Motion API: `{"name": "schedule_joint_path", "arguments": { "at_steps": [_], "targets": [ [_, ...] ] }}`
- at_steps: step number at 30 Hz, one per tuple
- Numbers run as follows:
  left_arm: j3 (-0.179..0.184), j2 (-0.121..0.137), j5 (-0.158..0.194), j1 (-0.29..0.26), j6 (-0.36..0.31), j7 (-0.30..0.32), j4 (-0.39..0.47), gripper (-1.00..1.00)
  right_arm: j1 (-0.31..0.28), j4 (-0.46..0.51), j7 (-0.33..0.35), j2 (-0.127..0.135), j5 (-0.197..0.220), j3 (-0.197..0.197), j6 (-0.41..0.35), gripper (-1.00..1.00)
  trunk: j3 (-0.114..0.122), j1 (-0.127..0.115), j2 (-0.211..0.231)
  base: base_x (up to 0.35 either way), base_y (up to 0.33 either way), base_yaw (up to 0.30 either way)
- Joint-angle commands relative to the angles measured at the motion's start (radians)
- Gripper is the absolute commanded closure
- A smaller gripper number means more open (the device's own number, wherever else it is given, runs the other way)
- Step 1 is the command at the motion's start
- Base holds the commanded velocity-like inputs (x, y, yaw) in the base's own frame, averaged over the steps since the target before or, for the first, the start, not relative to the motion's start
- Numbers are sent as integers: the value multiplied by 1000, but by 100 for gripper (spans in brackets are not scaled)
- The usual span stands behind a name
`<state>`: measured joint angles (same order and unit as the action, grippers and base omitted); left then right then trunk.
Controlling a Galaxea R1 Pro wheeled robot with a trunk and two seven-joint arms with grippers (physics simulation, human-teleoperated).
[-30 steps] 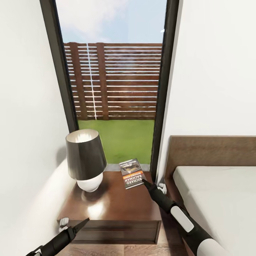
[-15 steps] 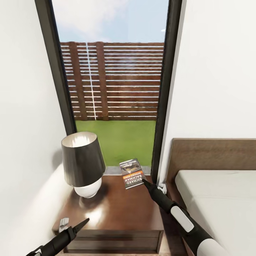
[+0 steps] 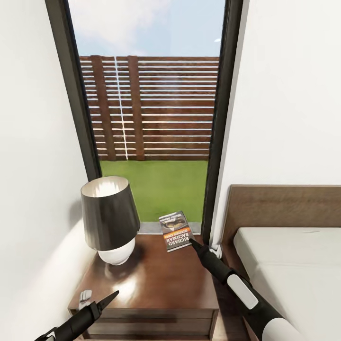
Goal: In the bedroom, move the book from the bed onto either nightstand, and place the two sandals side by side next to the bed.
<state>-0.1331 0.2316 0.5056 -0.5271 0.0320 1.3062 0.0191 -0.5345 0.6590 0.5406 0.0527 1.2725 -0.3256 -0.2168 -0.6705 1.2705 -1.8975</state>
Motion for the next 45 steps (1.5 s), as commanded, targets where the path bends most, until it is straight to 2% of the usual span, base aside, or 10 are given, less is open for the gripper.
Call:
{"name": "schedule_joint_path", "arguments": {
  "at_steps": [1,12,29,34,45],
  "targets": [
    [-8,0,-8,-1,3,2,-1,-100,-1,0,1,1,11,-4,-4,100,-1,0,0,2,0,0],
    [-11,1,-5,-1,-17,-44,-1,-100,-1,0,-1,0,7,-20,-2,100,-1,0,0,0,0,0],
    [-11,3,-3,-1,-30,-45,-1,-100,-1,-1,-12,-1,12,-14,-4,100,-1,0,0,0,0,0],
    [-12,4,-3,-1,-41,-44,0,-100,-1,-1,-53,0,15,-15,-4,100,-1,0,0,0,0,0],
    [-13,16,-3,-1,-66,-44,1,-100,-3,1,-196,4,20,-15,-30,100,-35,42,-77,0,0,0]
  ]
}}
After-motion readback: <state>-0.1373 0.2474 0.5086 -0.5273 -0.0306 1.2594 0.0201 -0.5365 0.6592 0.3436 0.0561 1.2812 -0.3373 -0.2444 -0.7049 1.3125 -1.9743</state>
